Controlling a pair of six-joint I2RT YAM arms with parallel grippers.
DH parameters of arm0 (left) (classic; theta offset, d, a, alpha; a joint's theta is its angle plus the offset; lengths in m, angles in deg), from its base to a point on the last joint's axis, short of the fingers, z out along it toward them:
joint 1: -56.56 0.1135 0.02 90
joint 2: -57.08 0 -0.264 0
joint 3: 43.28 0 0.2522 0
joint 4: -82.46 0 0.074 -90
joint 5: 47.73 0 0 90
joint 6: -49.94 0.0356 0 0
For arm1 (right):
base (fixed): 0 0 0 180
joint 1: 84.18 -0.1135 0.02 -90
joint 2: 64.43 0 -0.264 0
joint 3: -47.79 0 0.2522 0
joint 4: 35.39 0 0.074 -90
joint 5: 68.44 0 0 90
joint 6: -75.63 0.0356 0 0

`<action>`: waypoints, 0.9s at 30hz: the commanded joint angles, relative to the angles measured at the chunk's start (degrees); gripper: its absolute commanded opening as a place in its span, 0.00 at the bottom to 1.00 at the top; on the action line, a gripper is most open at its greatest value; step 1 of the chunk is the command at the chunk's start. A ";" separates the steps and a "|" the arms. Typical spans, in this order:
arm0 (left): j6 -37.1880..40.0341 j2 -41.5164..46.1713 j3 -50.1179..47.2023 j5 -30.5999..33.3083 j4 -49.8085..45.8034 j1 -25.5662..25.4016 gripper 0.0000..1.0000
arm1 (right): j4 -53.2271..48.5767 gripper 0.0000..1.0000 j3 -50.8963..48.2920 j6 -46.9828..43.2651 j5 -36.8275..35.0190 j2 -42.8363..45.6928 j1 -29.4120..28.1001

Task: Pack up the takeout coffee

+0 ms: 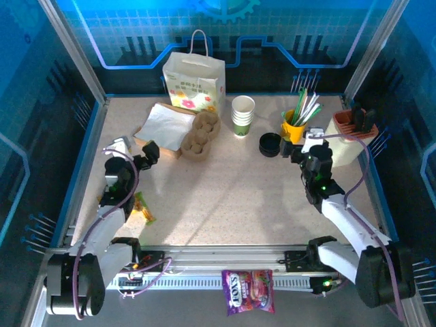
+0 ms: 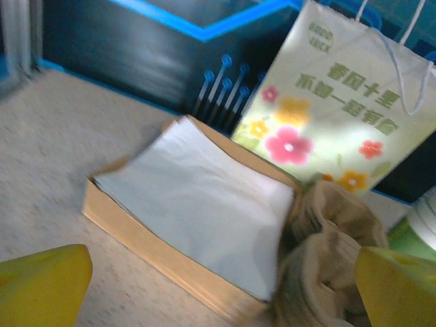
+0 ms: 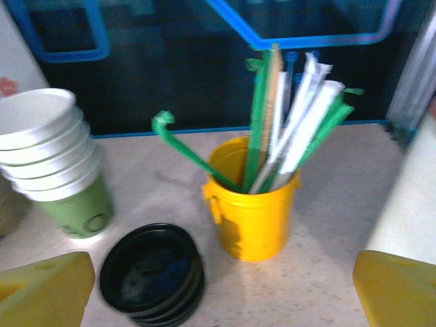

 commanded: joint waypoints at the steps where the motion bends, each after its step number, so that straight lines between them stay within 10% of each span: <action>1: -7.33 1.08 5.76 -6.45 -12.01 -3.48 1.00 | -13.97 0.98 6.15 3.09 5.26 2.58 -1.57; 15: -3.42 -6.19 26.23 -9.28 -28.74 -12.74 0.98 | -40.33 0.99 26.40 -0.38 11.12 -0.38 -3.30; 27: 3.49 -13.47 34.30 -9.69 -34.52 -16.53 0.97 | -39.85 0.97 30.93 3.21 17.88 -6.87 -4.30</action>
